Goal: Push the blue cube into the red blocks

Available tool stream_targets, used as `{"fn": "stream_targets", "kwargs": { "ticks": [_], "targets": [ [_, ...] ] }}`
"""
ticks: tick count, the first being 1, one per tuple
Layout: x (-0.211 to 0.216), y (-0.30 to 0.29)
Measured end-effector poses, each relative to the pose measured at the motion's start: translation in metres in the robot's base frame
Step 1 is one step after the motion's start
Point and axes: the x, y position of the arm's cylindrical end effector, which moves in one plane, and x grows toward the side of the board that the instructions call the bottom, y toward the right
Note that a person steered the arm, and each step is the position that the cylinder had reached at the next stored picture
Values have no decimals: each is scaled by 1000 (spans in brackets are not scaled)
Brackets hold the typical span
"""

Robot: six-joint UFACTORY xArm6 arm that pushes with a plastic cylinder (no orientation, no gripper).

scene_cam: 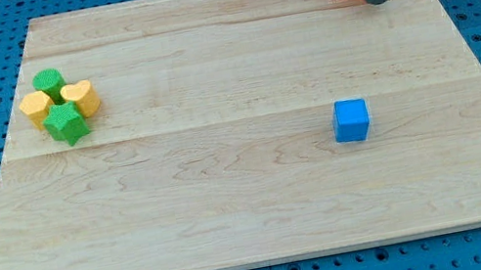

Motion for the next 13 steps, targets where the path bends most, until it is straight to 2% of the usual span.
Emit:
{"fn": "stream_targets", "kwargs": {
  "ticks": [4,7,8,9,11,12,13],
  "targets": [
    [171,6],
    [249,-94],
    [250,-125],
    [233,-136],
    [186,-100],
    [188,-90],
    [215,-83]
  ]
}}
